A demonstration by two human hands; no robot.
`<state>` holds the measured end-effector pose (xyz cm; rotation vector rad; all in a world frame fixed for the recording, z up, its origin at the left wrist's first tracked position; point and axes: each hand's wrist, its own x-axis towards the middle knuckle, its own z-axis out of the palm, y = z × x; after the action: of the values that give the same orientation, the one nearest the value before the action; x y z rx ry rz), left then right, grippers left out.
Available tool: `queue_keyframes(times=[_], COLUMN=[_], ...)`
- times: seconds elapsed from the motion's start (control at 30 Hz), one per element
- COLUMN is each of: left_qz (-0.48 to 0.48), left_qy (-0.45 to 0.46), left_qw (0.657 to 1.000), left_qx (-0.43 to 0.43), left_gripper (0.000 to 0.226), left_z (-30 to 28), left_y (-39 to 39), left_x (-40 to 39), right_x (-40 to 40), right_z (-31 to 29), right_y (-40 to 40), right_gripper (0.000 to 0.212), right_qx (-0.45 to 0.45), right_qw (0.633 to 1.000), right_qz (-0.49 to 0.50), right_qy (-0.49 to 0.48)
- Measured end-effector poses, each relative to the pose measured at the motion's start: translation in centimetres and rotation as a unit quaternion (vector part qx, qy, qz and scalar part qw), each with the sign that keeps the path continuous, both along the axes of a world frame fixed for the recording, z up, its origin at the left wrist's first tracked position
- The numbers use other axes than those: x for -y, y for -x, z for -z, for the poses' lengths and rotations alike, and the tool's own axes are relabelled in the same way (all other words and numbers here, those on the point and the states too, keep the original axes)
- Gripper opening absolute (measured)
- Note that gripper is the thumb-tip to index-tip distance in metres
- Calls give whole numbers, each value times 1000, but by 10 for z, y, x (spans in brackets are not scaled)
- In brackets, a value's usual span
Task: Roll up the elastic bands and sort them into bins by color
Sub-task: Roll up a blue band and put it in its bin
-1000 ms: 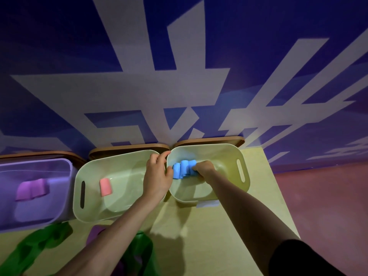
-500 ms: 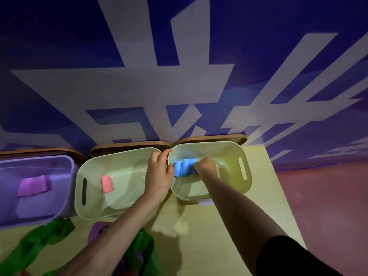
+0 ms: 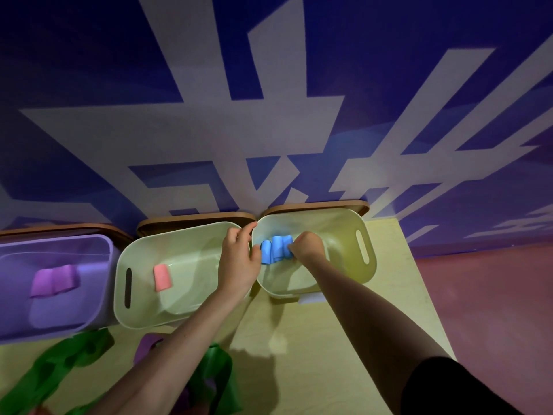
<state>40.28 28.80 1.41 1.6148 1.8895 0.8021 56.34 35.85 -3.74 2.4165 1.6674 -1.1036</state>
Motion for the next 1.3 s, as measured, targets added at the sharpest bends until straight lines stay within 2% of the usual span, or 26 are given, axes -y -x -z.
queue_keyframes(times=[0.3,0.43,0.5,0.63,0.8,1.0,1.17,1.3], left_qz=[-2,-2,-4,6,11,17,14,19], left_qy=[-3,-2,0,0,-10,-33,-58,-71], left_qw=[1000,1000,1000,1000,1000,999,998,997], left_qx=[3,3,3,-9,-20,-26,1,19], left_gripper=[45,45,45,47,47,42,38,34], left_z=[-2,-1,-1,-4,-9,-28,-48,-63], left_y=[-1,-1,0,0,0,8,26,49], left_x=[0,0,0,1,7,19,46,87], right_x=[-4,-5,-4,-2,1,18,50,94], right_z=[0,1,0,-5,-17,-46,-81,-109], right_y=[-10,-12,-13,-16,-20,-32,-23,5], right_gripper=[10,27,29,19,20,25,13,7], right_qx=[-11,-21,-34,-54,-76,-136,-234,-307], right_qw=[1000,999,998,998,997,985,944,915], right_qz=[5,19,33,43,35,54,105,76], right_qy=[26,30,28,15,2,-91,-207,-251])
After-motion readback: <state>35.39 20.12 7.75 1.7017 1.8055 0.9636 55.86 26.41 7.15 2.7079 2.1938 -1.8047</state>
